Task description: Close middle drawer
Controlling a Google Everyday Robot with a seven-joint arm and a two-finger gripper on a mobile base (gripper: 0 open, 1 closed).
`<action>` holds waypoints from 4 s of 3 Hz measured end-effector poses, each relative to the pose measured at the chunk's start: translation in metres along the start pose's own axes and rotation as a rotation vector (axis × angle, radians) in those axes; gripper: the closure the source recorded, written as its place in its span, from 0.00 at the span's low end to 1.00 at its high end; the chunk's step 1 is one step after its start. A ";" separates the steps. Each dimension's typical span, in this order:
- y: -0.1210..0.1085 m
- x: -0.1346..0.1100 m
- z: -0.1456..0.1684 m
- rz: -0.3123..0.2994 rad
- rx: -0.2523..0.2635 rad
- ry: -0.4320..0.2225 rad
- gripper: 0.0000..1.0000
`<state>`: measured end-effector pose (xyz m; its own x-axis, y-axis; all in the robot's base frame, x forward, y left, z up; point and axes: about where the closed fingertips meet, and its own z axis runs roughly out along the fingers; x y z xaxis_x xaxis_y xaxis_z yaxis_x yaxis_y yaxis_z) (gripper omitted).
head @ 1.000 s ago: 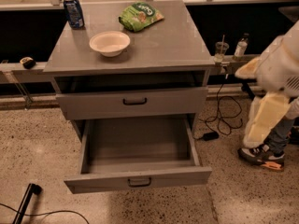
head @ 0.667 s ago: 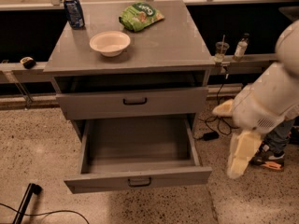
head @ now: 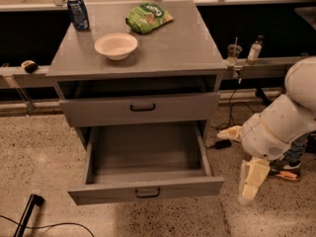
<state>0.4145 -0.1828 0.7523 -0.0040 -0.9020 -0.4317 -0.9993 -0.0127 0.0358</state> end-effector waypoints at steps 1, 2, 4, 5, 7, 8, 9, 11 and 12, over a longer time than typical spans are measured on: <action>-0.007 -0.016 0.013 -0.078 -0.008 -0.053 0.00; -0.031 -0.047 0.055 -0.180 0.020 -0.234 0.00; -0.074 -0.068 0.126 -0.324 0.166 -0.482 0.00; -0.073 -0.067 0.128 -0.320 0.149 -0.476 0.00; -0.038 0.003 0.237 -0.004 0.090 -0.441 0.18; -0.027 0.027 0.288 0.038 0.106 -0.446 0.41; -0.027 0.034 0.319 0.018 0.113 -0.446 0.63; -0.026 0.034 0.323 0.019 0.112 -0.448 1.00; -0.040 0.037 0.331 0.030 0.155 -0.397 1.00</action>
Offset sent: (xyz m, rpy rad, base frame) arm 0.0847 0.1388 -0.0626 0.5642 -0.2615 0.2118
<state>0.4416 -0.0726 0.4370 -0.0171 -0.6643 -0.7473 -0.9923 0.1031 -0.0690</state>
